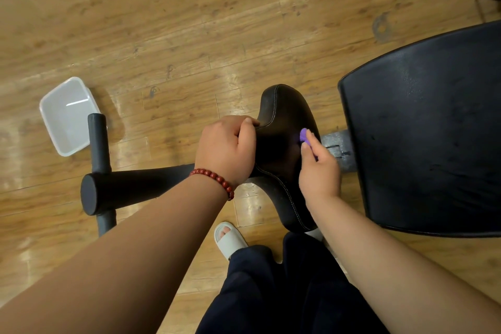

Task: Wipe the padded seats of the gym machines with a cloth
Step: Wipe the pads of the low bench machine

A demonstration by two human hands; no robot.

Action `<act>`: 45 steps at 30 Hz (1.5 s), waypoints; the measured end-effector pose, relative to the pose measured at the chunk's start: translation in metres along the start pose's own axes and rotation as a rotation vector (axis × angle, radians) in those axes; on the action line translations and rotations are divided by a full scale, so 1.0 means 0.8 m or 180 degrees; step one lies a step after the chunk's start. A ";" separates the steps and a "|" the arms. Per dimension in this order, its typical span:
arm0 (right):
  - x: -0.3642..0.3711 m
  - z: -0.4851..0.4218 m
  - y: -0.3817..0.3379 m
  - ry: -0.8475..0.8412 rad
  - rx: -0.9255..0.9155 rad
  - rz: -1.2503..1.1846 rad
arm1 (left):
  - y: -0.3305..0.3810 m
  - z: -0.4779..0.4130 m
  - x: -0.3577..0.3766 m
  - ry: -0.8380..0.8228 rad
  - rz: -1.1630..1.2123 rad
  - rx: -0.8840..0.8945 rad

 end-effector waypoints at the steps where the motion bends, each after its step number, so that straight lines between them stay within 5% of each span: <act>1: 0.006 0.006 -0.007 -0.0034 -0.0116 -0.0049 | 0.001 0.000 0.000 -0.0008 0.0007 0.0005; 7: 0.024 0.052 -0.051 -0.0706 -0.1473 -0.0123 | 0.003 0.001 -0.002 0.0001 0.0044 0.0075; 13: 0.011 0.018 -0.025 -0.0119 -0.0329 -0.0129 | 0.002 0.001 -0.004 0.0013 0.0025 0.0057; 19: 0.041 0.049 -0.078 -0.0826 -0.1372 -0.0146 | 0.001 0.000 -0.001 0.0051 0.0042 0.0106; 25: 0.026 0.026 -0.056 -0.0421 -0.0881 -0.0137 | 0.001 0.004 -0.002 0.0081 0.0059 0.0044; 30: 0.041 0.061 -0.079 -0.0963 -0.1743 -0.0040 | -0.001 0.003 -0.002 0.0129 0.0119 0.0101; 45: 0.037 0.067 -0.068 -0.1337 -0.2667 0.0288 | 0.000 0.013 -0.005 0.0402 0.0121 0.0208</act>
Point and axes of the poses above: each hand's wrist, its own z-axis away from the middle knuckle, its own x-axis out of the palm, y = z × x, the point moved 7 cm from there along -z, towards the middle knuckle, and after that the axes turned 9 degrees about -z, right-handed, at the moved point
